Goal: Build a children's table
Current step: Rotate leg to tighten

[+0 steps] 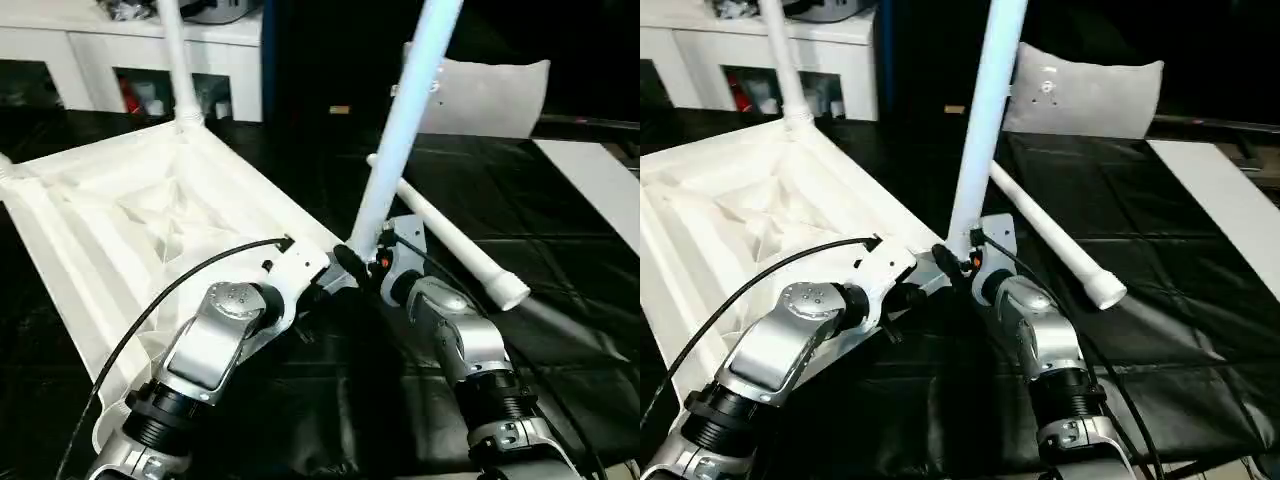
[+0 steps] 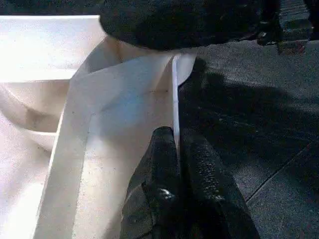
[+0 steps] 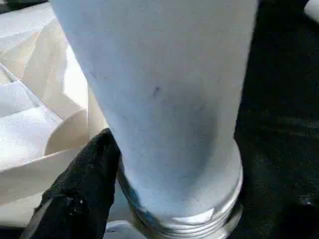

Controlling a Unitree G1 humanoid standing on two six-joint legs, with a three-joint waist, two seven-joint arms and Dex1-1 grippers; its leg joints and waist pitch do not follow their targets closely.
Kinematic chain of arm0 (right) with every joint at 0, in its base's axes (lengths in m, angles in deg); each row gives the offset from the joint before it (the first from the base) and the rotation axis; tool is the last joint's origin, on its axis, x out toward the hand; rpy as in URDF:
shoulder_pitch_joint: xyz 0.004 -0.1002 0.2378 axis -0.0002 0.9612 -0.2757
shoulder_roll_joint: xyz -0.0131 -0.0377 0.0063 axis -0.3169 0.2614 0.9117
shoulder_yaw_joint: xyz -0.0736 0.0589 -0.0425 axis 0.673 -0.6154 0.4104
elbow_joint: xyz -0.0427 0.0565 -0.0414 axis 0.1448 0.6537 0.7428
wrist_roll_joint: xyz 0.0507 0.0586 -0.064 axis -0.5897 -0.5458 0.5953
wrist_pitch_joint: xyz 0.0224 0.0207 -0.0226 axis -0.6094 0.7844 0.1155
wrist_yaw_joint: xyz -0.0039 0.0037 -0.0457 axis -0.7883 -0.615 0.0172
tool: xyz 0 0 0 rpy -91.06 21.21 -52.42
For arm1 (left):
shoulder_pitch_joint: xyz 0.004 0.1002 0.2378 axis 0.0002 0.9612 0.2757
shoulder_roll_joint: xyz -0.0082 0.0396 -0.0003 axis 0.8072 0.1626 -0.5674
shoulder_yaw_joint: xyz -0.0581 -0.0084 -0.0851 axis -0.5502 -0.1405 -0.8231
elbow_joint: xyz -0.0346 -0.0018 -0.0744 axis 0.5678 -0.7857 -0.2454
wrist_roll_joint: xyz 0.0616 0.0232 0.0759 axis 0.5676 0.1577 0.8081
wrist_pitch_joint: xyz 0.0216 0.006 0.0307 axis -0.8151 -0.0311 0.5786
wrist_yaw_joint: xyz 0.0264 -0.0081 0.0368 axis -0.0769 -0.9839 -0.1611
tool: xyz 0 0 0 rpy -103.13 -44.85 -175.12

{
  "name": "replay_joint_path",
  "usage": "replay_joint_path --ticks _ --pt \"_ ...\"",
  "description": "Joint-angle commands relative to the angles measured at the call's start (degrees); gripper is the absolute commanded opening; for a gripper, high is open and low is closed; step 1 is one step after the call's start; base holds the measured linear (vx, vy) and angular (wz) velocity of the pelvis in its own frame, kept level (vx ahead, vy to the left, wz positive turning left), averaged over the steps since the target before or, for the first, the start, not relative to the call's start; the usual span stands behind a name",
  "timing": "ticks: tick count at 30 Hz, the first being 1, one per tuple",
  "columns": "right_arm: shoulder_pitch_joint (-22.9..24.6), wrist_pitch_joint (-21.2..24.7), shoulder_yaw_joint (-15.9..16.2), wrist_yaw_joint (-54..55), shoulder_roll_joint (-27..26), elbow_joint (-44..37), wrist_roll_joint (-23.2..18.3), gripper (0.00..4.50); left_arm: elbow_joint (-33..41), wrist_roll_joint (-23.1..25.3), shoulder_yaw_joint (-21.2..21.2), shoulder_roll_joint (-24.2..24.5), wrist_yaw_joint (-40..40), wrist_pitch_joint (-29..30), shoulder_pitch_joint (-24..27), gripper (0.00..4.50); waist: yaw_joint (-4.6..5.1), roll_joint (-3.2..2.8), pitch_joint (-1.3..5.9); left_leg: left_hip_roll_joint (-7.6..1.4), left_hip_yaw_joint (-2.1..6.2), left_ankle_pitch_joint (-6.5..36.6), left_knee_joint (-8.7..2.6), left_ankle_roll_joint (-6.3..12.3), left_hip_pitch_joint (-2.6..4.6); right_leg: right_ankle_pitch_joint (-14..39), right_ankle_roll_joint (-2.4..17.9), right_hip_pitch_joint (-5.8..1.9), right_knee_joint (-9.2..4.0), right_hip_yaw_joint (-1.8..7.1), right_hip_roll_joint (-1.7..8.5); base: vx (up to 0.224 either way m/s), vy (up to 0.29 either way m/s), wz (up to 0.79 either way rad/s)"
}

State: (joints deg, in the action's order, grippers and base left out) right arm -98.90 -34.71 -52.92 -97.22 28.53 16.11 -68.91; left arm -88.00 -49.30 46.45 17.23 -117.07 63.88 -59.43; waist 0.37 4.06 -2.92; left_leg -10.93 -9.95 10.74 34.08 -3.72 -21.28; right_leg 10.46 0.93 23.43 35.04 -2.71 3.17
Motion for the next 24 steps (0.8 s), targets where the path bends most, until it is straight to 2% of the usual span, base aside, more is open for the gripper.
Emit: replay_joint_path --ticks 1,4,5,8,9,10,11,12,14,15,16,17,20,24 --pt "1.0 1.0 2.7 -1.7 -1.2 1.6 -0.4 3.91 4.6 -1.3 1.7 -0.6 -2.7 -3.2 -3.2 0.00 -0.48 -1.00 3.23 -2.04 0.59 8.8 -3.96 1.19 0.39 6.9 11.4 -2.98 -3.92 2.54 3.94 0.000 0.000 0.00" --pt "1.6 0.4 2.7 -2.9 -0.3 0.4 -0.4 4.19 4.0 -1.1 1.5 0.7 -3.6 -4.1 -3.1 0.00 -0.62 -0.97 2.99 -2.07 0.59 11.1 -4.12 0.71 0.54 10.3 10.9 -2.87 -4.29 2.56 4.01 0.000 0.000 0.00" --pt "2.5 -0.6 2.9 -4.9 1.2 -1.4 -0.6 4.26 3.2 -0.9 1.5 2.4 -4.7 -5.3 -3.0 0.00 -0.90 -0.97 2.89 -2.11 0.68 12.4 -4.21 0.19 0.65 13.1 9.9 -2.82 -4.61 2.56 4.06 0.000 0.000 0.00" --pt "3.7 -1.4 3.2 -7.7 3.2 -3.6 -1.0 4.46 2.5 -0.9 1.5 4.2 -6.1 -7.1 -2.8 0.00 -1.15 -0.97 2.89 -2.17 0.75 12.8 -4.30 -0.06 0.69 14.0 9.3 -2.75 -4.64 2.57 4.04 0.000 0.000 0.00" --pt "6.5 -2.5 3.6 -15.9 8.4 -9.0 -2.7 4.46 1.0 -1.3 2.2 8.4 -10.2 -11.4 -2.1 0.00 -1.19 -1.11 2.89 -2.19 0.65 13.1 -4.26 -0.05 0.74 14.3 9.3 -2.61 -4.61 2.68 4.10 0.000 0.000 0.00" --pt "6.5 -2.5 3.6 -15.9 8.4 -9.0 -2.7 4.46 1.0 -1.3 2.2 8.4 -10.2 -11.4 -2.1 0.00 -1.88 -1.07 2.93 -2.29 0.61 13.2 -4.18 0.68 0.95 14.3 8.5 -2.76 -4.85 2.69 4.05 0.000 0.000 0.00" --pt "7.6 -2.8 3.7 -19.9 10.7 -11.2 -3.6 4.46 0.5 -1.7 2.6 10.2 -12.5 -13.7 -1.8 0.00 -2.15 -1.13 2.93 -2.29 0.52 11.7 -4.20 0.95 0.80 12.2 9.2 -2.66 -4.36 2.77 4.04 0.000 0.000 0.00" --pt "8.1 -2.8 4.0 -22.0 12.1 -12.2 -4.0 4.46 0.1 -1.9 3.0 11.3 -13.9 -15.4 -1.7 0.00 -2.55 -1.23 2.95 -2.20 0.59 11.4 -4.19 1.31 0.79 11.9 9.2 -2.80 -4.50 2.65 3.98 0.000 0.000 0.00" --pt "8.9 -4.0 5.2 -26.6 15.8 -13.6 -3.6 4.46 -0.4 -2.4 3.8 13.7 -17.6 -17.9 -1.5 0.00 -2.69 -1.14 2.99 -2.30 0.57 10.1 -4.15 1.80 0.66 10.1 9.8 -2.95 -4.16 2.61 4.05 0.000 0.000 0.00" --pt "9.2 -4.6 5.9 -28.9 17.5 -14.0 -3.3 4.46 -0.7 -2.8 4.1 14.9 -20.0 -20.5 -1.4 0.00 -2.67 -1.35 2.96 -2.36 0.51 10.0 -4.17 1.68 0.77 9.9 10.0 -2.84 -4.10 2.68 4.09 0.000 0.000 0.00" --pt "9.2 -4.6 6.0 -29.0 17.6 -14.0 -3.3 4.46 -0.7 -2.9 4.1 15.0 -20.2 -20.6 -1.4 0.00 -2.69 -1.25 2.95 -2.31 0.43 10.4 -4.12 1.67 0.81 10.4 10.4 -2.80 -4.15 2.67 4.08 0.000 0.000 0.00" --pt "9.2 -6.1 7.0 -32.5 20.2 -14.0 -2.7 4.46 -0.8 -3.5 5.0 17.2 -24.5 -24.0 -1.3 0.00 -2.87 -1.25 2.90 -2.31 0.43 10.8 -4.12 1.55 0.87 11.3 10.7 -2.74 -4.25 2.67 4.18 0.000 0.000 0.00" --pt "8.4 -7.9 8.4 -36.8 23.0 -13.4 -2.2 4.46 -1.8 -3.6 6.5 20.0 -29.2 -27.6 -1.5 0.00 -3.34 -1.02 2.99 -2.39 0.34 11.4 -4.09 1.39 1.03 12.5 10.7 -2.67 -4.26 2.75 4.24 0.000 0.000 0.00" --pt "7.3 -10.7 10.6 -41.6 25.8 -12.5 -1.0 4.46 -4.2 -3.0 8.3 22.3 -32.6 -32.3 -2.1 0.00 -3.81 -1.18 2.85 -2.48 0.39 12.1 -4.23 0.95 1.18 13.0 10.7 -2.54 -4.21 2.68 4.23 0.000 0.000 0.00"
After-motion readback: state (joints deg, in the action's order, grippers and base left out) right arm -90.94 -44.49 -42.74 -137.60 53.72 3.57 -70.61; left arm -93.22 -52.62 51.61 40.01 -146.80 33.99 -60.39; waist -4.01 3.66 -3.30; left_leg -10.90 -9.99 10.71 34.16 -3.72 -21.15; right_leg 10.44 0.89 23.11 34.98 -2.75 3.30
